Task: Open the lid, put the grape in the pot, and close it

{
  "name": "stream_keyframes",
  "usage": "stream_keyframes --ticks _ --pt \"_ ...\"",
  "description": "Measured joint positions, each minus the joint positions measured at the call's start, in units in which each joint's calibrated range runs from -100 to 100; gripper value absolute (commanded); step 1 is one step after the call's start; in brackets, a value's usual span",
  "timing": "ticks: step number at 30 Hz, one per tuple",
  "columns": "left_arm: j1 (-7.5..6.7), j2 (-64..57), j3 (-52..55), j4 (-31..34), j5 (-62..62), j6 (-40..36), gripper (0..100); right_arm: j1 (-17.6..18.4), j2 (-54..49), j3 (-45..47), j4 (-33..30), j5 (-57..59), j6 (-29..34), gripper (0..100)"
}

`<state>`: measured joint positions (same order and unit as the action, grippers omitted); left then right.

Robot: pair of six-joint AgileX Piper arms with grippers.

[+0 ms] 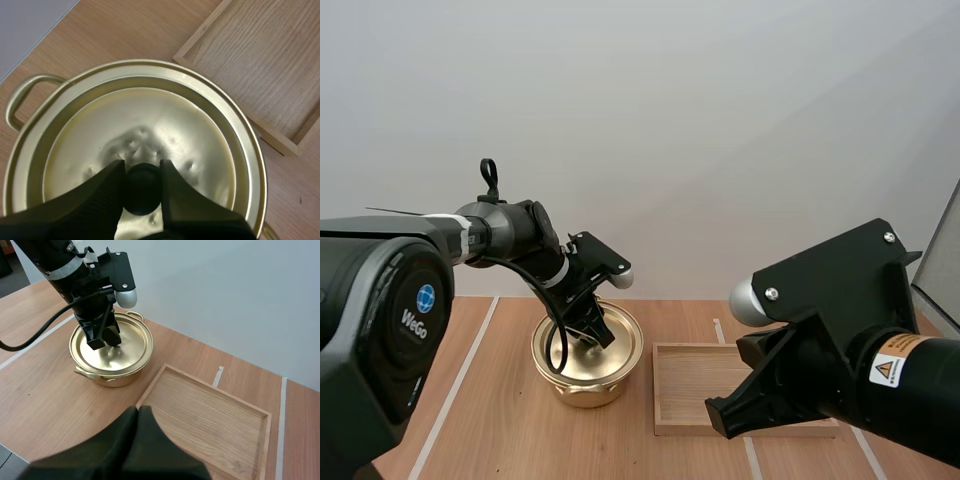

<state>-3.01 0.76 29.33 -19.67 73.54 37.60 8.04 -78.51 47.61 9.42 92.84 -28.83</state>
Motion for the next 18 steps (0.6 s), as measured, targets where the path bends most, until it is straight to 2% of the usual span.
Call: stream_keyframes --ticks 5,8,11,14,15,16,17,18 --pt "0.00 0.0 0.0 -0.1 0.0 0.0 0 0.0 0.0 0.0 0.0 0.0 0.0 0" --pt "0.00 0.0 0.0 -0.1 0.0 0.0 10 0.0 0.0 0.0 0.0 0.0 0.0 0" --pt "0.00 0.0 0.0 -0.1 0.0 0.0 29 0.0 0.0 0.0 0.0 0.0 0.0 0" --pt "0.00 0.0 0.0 -0.1 -0.1 0.0 63 0.0 0.0 0.0 0.0 0.0 0.0 0" --pt "0.00 0.0 0.0 -0.1 -0.1 0.0 70 0.0 0.0 0.0 0.0 0.0 0.0 0" --pt "0.00 0.0 0.0 -0.1 -0.2 0.0 82 0.0 0.0 0.0 0.0 0.0 0.0 0" --pt "0.00 0.0 0.0 -0.1 -0.2 0.0 85 0.0 0.0 0.0 0.0 0.0 0.0 0" --pt "0.00 0.0 0.0 -0.1 -0.2 0.0 97 0.0 0.0 0.0 0.2 0.0 0.0 0"
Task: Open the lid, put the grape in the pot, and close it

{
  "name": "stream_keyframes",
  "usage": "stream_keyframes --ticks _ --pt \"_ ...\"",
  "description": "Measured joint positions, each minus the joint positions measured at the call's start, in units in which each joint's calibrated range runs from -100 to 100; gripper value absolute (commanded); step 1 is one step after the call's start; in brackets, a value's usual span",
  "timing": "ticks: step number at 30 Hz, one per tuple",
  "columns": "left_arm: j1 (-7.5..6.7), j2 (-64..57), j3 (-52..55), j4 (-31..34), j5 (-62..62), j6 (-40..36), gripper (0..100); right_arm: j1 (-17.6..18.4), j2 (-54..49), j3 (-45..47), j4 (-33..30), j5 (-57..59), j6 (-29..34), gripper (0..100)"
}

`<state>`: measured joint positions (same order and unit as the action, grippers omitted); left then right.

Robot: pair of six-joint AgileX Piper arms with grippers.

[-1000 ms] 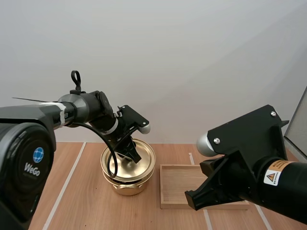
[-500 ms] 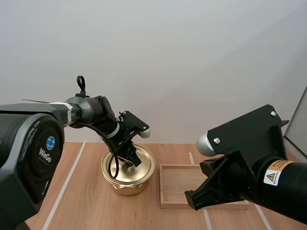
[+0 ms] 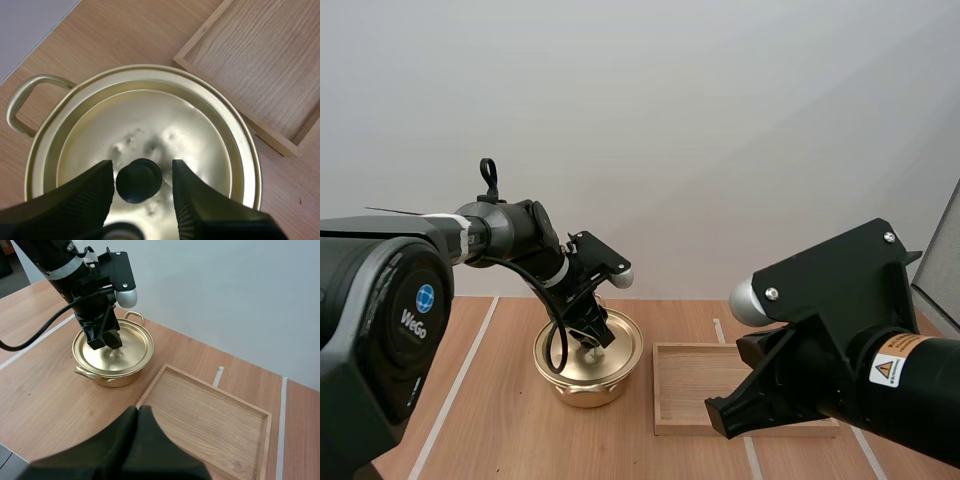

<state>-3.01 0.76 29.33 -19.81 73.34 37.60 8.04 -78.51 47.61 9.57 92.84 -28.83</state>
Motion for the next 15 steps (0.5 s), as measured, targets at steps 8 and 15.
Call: stream_keyframes --ticks 8,15 --pt "0.00 -1.6 0.0 -0.1 3.0 0.0 100 0.0 0.0 0.0 0.3 0.0 0.0 0" --pt "0.00 -10.5 -2.2 -0.1 10.5 -1.2 100 0.0 0.0 0.0 0.3 0.0 0.0 0"
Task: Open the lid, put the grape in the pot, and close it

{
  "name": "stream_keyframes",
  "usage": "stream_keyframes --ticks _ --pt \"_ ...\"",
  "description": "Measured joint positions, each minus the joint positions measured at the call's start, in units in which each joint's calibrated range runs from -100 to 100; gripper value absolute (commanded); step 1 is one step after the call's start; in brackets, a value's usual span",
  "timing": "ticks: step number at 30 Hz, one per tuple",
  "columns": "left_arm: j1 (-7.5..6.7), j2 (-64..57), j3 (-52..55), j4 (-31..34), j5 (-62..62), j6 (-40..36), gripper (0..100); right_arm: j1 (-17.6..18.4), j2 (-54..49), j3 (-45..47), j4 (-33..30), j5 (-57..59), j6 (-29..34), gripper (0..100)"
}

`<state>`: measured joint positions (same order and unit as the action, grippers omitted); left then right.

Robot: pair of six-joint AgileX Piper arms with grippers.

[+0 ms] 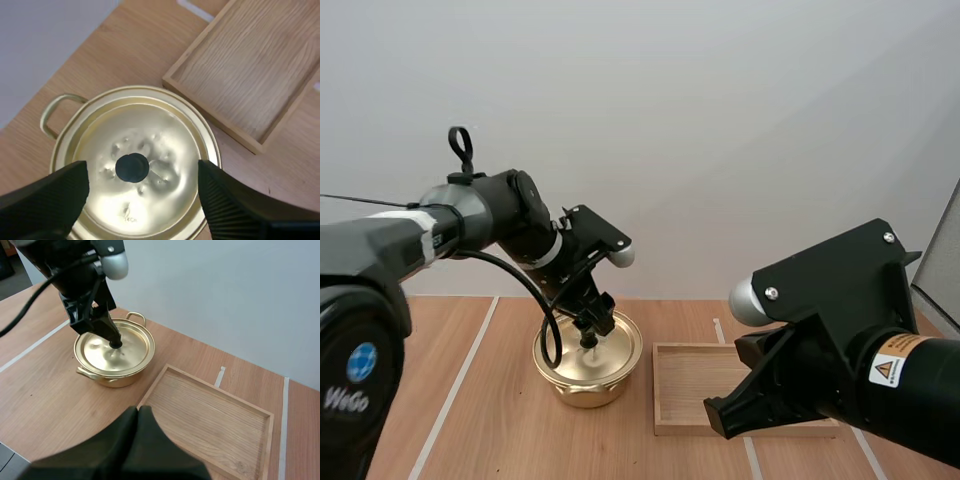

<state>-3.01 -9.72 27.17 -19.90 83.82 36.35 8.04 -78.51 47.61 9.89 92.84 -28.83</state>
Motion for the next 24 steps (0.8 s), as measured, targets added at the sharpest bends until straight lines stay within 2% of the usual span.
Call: stream_keyframes --ticks 9,12,13,14,15,16,17,18,19,24 --pt "0.00 -21.9 -1.3 0.0 13.0 -2.9 100 0.0 0.0 0.0 0.0 0.0 0.0 0" --pt "0.00 -25.6 -1.3 0.0 14.3 -3.2 100 0.0 0.0 0.0 0.0 0.0 0.0 0" --pt "0.00 -30.1 -1.3 0.0 14.8 -3.5 89 0.0 0.0 0.0 0.0 0.0 0.0 0" --pt "0.00 -30.5 -1.3 0.0 14.8 -3.5 83 0.0 -0.1 0.0 0.0 0.0 0.0 0" --pt "0.00 -33.2 -1.3 0.1 15.0 -3.6 53 0.0 -0.4 0.0 -0.1 0.0 0.4 0" --pt "0.00 -34.7 -1.3 0.2 15.0 -3.7 46 0.0 -0.6 0.0 -0.2 0.0 0.7 0" --pt "0.00 -37.6 -1.3 0.5 15.2 -4.2 17 0.0 -1.2 0.0 -0.3 -0.2 1.5 0" --pt "0.00 -39.5 -1.3 1.0 15.3 -4.6 13 0.0 -1.4 0.0 -0.3 -0.4 1.6 0" --pt "0.00 -42.4 -1.3 1.9 15.3 -5.3 0 0.0 -1.8 0.0 -0.5 -0.6 2.0 0" --pt "0.00 -51.2 0.1 2.4 15.4 -8.4 0 0.0 -3.1 0.0 -0.4 -0.7 4.0 0"
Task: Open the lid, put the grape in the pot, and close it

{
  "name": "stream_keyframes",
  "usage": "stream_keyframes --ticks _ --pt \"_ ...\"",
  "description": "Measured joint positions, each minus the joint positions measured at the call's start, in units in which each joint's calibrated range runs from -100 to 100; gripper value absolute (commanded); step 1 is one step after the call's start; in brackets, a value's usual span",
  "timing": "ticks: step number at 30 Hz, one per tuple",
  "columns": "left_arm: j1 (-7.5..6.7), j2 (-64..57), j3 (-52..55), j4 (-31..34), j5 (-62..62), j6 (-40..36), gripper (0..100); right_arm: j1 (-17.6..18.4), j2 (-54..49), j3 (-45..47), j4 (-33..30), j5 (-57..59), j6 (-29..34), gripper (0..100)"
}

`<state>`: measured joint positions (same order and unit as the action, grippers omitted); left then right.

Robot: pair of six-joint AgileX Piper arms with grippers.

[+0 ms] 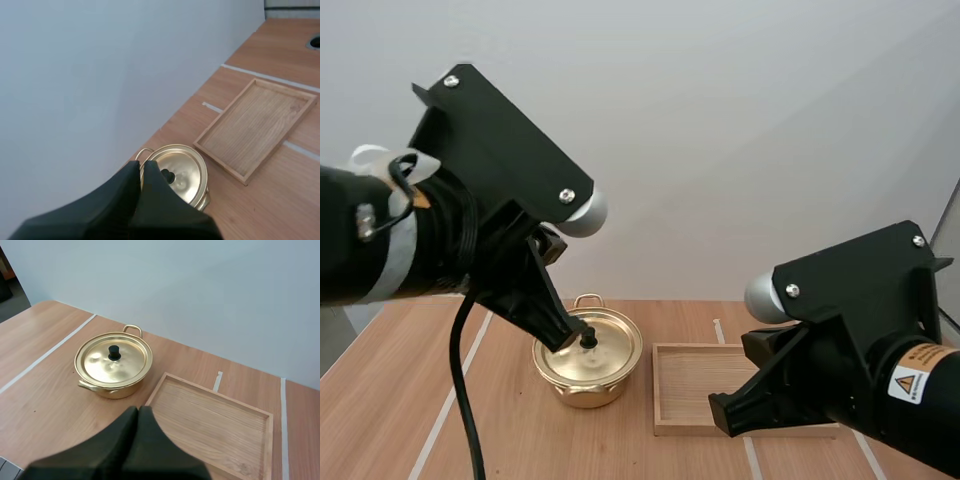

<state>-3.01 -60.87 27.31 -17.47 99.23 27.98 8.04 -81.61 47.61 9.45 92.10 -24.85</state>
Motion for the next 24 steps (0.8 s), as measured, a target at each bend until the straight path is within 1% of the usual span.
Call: stream_keyframes --ticks 2,4,6,10,11,12,13,16,18,21,23,24 --pt "0.00 -3.5 2.4 0.0 0.0 -1.9 0 0.0 -0.9 0.0 0.0 -0.2 1.5 0" --pt "0.00 -8.0 6.2 -0.2 -0.9 -4.2 0 0.0 -1.4 -0.1 0.0 -0.4 1.7 0" --pt "0.00 -9.6 8.2 -0.2 -1.3 -4.9 0 0.0 -2.6 0.2 -0.2 -1.0 1.9 0" --pt "0.00 -18.1 16.5 -0.2 -11.8 -8.8 0 -0.2 -6.0 2.0 -1.9 -5.9 2.2 0" --pt "0.00 -20.9 19.2 -0.1 -16.3 -10.7 0 -0.5 -7.7 3.1 -2.3 -8.0 2.5 0" --pt "0.00 -21.4 19.5 -0.1 -16.8 -10.8 0 -0.6 -7.9 3.2 -2.3 -8.2 2.7 0" --pt "0.00 -24.0 21.8 -0.1 -21.5 -13.1 0 -0.8 -8.6 3.7 -2.5 -8.9 2.8 0" --pt "0.00 -27.7 24.6 -0.1 -26.9 -15.7 0 -1.9 -11.5 5.7 -2.7 -13.3 3.9 0" --pt "0.00 -30.4 26.8 -0.1 -31.2 -17.9 0 -4.7 -16.0 10.1 -2.9 -23.3 5.0 0" --pt "0.00 -34.2 30.1 0.2 -36.8 -20.3 0 -5.7 -17.4 11.8 -2.9 -28.1 5.1 0" --pt "0.07 -36.1 31.8 0.3 -38.7 -20.9 0 -6.4 -17.9 14.1 -2.7 -33.8 5.1 0" --pt "0.22 -36.8 32.5 0.4 -40.0 -21.0 0 -6.5 -17.9 14.4 -2.7 -34.7 5.1 0"
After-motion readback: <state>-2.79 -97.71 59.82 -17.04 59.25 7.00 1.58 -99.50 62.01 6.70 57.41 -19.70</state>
